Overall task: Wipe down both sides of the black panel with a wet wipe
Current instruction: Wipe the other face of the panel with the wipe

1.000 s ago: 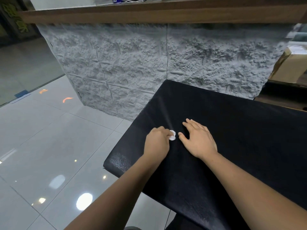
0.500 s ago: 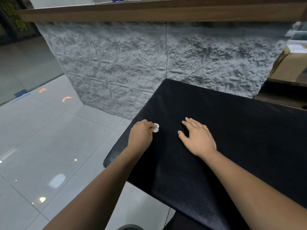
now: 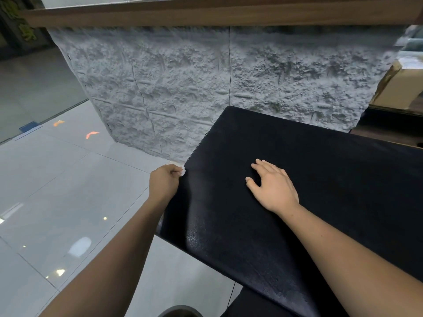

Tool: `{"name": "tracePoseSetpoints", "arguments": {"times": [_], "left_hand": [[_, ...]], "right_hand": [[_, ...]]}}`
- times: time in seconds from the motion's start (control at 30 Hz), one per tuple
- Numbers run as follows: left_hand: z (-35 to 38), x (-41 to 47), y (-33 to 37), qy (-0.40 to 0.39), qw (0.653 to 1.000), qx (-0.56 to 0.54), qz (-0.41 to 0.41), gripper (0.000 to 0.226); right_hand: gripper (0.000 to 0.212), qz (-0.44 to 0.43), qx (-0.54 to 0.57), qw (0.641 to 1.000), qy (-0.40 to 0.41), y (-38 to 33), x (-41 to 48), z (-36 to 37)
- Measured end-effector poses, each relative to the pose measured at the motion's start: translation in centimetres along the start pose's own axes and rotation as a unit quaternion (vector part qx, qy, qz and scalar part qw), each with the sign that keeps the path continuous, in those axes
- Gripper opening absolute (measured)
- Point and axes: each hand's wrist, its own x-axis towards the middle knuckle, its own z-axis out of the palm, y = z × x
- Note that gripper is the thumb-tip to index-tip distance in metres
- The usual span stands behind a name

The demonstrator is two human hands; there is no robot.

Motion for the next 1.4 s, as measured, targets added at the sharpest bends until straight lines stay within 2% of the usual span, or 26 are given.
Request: {"name": "tracePoseSetpoints", "arguments": {"times": [0.2,0.57,0.87,1.1,1.4], "left_hand": [[0.7,-1.7,-0.2,0.018,1.000,-0.009,0.006,0.021],[1.3,-4.4,1.3,0.005,0.998,-0.009,0.055,0.022],[2.9,-8.0,5.1,0.022,0.989,0.012,0.143,0.022],[5.1,-11.1,8.6,-0.029,0.974,0.020,0.224,0.027],[4.1,-10.1,7.9,-0.059,0.971,0.034,0.230,0.025]], "right_hand": [[0.065,-0.002,-0.005,1.000,0.003,0.1,0.1,0.1],[0.065,-0.001,-0.008,1.000,0.001,0.0,0.2,0.0],[0.064,-0.001,-0.007,1.000,0.000,0.0,0.1,0.0],[0.065,0.001,-0.004,1.000,0.002,0.0,0.0,0.2],[0.064,-0.002,-0.005,1.000,-0.001,0.1,0.1,0.2]]}}
